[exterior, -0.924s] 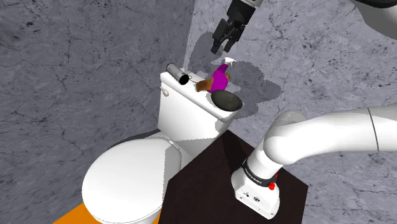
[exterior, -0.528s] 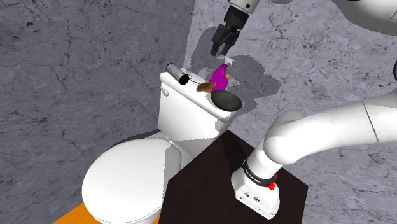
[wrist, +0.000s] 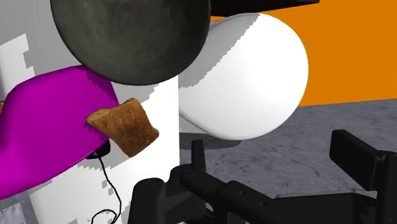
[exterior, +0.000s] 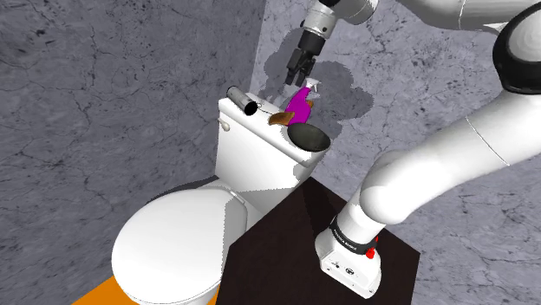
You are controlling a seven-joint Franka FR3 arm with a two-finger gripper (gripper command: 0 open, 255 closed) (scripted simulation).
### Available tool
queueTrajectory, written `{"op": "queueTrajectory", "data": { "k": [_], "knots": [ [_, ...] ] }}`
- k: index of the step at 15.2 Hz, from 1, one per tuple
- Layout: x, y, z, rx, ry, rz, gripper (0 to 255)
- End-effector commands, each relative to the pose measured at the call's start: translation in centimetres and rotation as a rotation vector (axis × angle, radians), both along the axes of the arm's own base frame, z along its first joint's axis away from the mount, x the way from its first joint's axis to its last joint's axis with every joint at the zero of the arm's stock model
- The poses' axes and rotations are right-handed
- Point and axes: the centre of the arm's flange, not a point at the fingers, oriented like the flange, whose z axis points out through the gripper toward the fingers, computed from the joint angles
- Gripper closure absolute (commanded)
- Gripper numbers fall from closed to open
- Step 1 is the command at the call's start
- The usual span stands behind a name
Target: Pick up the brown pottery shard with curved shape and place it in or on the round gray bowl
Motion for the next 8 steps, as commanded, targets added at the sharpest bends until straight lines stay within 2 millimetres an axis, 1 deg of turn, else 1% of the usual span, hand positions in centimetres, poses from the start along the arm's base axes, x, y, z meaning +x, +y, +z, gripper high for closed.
{"op": "queueTrajectory", "data": {
  "k": [1,8],
  "knots": [
    [1.8,-2.1,-1.8,0.032,0.025,0.018,0],
    [7.3,-8.8,-9.0,0.143,0.115,0.075,0]
  ]
}}
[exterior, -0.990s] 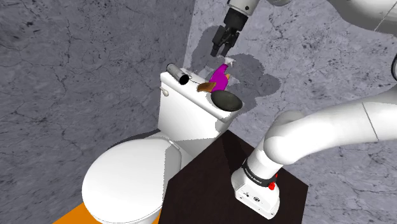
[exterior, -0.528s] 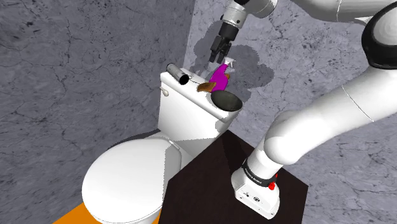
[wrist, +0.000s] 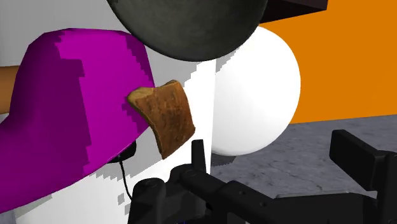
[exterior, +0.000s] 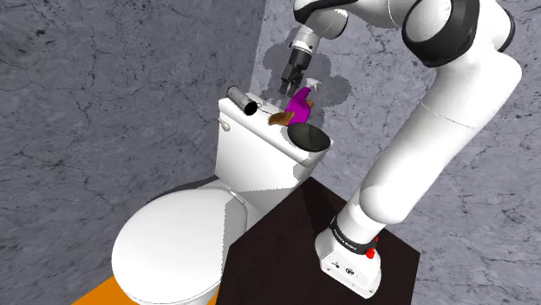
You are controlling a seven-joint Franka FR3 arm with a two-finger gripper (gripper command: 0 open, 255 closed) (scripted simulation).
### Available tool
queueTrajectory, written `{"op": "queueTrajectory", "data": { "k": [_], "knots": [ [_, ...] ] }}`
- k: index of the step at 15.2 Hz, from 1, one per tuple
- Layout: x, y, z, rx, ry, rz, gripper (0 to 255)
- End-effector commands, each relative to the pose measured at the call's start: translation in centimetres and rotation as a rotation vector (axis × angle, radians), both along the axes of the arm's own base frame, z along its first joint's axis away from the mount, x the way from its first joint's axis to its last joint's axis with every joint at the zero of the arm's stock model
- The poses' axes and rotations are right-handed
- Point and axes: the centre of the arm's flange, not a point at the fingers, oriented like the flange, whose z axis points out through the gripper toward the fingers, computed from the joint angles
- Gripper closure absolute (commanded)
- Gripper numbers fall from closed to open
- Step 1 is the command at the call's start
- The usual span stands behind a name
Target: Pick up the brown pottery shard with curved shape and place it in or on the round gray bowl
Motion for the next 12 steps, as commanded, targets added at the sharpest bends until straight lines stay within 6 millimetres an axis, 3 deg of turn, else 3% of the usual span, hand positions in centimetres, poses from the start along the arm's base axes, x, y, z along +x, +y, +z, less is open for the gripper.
{"op": "queueTrajectory", "data": {
  "k": [1,5,12],
  "knots": [
    [1.4,-2.0,-2.5,0.034,0.026,0.019,0],
    [3.9,-4.7,-6.5,0.088,0.069,0.046,0],
    [3.1,-3.0,-10.0,0.088,0.069,0.046,0]
  ]
}}
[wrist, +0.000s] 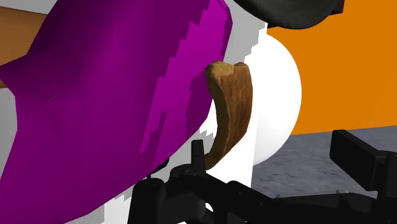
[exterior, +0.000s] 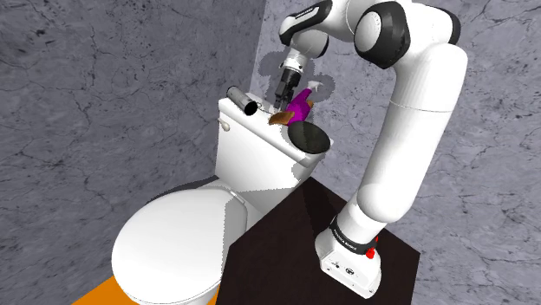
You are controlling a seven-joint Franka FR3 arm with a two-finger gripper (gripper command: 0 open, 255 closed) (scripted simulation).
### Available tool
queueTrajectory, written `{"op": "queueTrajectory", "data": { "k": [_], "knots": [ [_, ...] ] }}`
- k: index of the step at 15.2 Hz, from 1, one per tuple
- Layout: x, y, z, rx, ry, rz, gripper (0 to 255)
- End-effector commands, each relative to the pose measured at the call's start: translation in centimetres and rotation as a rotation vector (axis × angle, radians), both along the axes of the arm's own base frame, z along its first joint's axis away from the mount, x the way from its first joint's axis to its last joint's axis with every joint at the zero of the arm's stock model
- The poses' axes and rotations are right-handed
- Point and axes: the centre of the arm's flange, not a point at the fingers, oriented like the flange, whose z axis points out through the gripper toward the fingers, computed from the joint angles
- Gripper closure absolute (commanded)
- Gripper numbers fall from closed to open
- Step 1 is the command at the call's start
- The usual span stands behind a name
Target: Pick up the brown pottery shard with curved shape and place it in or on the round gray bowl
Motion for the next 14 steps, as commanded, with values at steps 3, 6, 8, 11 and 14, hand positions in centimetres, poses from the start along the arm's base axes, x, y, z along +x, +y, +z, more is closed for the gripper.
{"op": "queueTrajectory", "data": {
  "k": [3,6,8,11,14],
  "knots": [
    [-0.36,0.37,-1.3,0.008,0.018,-0.001,0],
    [-0.36,0.37,-1.3,0.008,0.018,-0.001,0],
    [-0.36,0.37,-1.3,0.008,0.018,-0.001,0],
    [-0.31,0.39,-1.17,0.008,0.018,-0.001,255],
    [-0.33,0.42,-1.16,0.008,0.018,-0.001,255]
  ]
}}
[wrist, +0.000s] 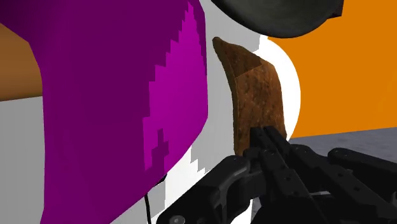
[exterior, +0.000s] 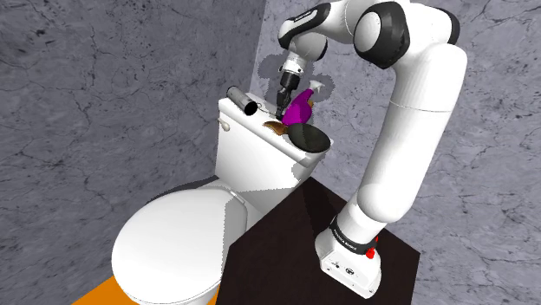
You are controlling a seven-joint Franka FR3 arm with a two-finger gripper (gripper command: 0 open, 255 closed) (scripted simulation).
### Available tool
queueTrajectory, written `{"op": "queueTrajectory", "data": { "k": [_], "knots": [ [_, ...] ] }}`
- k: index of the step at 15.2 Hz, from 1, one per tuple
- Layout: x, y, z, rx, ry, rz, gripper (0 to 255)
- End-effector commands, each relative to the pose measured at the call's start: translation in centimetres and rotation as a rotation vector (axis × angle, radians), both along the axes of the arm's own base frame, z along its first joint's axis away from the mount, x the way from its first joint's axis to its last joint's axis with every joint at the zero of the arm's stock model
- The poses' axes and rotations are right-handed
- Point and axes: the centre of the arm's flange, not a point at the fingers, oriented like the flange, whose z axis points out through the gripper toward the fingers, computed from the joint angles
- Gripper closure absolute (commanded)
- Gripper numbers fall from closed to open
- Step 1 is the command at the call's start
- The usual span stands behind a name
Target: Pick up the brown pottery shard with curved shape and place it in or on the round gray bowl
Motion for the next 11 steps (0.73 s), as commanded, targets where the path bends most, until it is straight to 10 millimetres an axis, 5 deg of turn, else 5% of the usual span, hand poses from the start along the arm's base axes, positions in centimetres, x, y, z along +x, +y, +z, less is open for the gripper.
{"op": "queueTrajectory", "data": {
  "k": [1,4,5,8,11],
  "knots": [
    [0.0,0.0,0.0,0.0,0.001,0.0,255],
    [0.0,0.0,0.0,0.0,0.001,0.0,255],
    [0.0,0.0,0.0,0.0,0.001,0.0,0],
    [-6.8,9.2,1.0,-0.44,-0.243,-0.14,0],
    [-7.5,10.5,-0.3,-0.499,-0.276,-0.159,0]
  ]
}}
